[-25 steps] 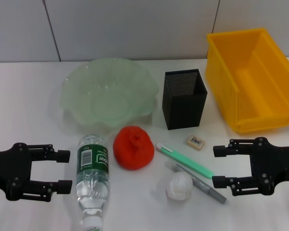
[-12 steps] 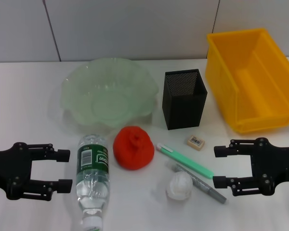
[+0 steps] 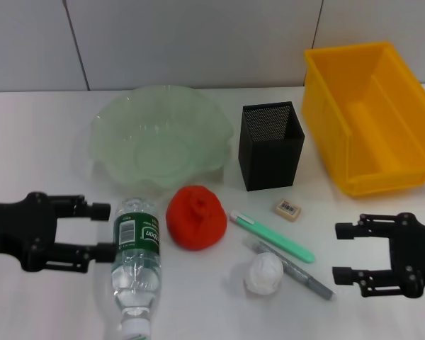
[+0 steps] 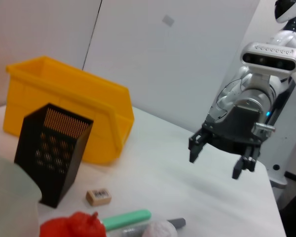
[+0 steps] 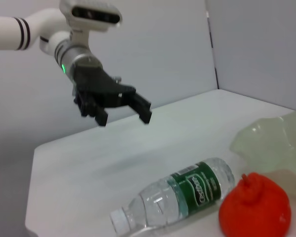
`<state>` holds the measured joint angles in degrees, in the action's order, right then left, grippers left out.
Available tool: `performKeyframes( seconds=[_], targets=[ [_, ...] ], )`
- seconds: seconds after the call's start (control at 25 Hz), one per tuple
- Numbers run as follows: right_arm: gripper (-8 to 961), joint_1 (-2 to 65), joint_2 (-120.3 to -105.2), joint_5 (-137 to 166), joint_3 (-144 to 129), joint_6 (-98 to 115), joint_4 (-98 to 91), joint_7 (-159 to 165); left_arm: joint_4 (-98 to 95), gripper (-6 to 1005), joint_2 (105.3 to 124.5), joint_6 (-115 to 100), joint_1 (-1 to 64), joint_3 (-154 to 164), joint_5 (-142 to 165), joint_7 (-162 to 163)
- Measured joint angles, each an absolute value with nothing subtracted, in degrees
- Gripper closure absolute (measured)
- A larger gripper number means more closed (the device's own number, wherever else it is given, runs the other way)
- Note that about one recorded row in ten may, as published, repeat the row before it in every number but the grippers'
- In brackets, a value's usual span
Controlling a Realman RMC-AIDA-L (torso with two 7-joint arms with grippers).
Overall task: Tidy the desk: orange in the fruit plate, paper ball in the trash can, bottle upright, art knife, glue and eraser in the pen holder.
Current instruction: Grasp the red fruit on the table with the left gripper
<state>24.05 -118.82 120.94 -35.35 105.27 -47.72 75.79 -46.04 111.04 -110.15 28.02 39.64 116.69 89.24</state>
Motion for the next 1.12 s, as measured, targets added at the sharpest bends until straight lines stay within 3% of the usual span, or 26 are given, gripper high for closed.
performKeyframes(
  seconds=[0.24,0.36,1.12],
  targets=[
    [211,21.15,-118.93,120.90,-35.32,105.82,-49.18,75.69,-54.29,213,116.79,-104.92,28.30,39.91,116.77,88.61],
    [212,19.88,-119.03,120.83,-35.25,105.89,-49.21,75.66,-53.60,215,118.28,-100.39,29.19,41.75,116.75,86.50],
    [218,18.19,-119.09,120.31,-35.06,106.82,-48.86,75.67,-31.40,224,119.01,-75.29,32.62,57.02,101.06,67.05]
  ],
)
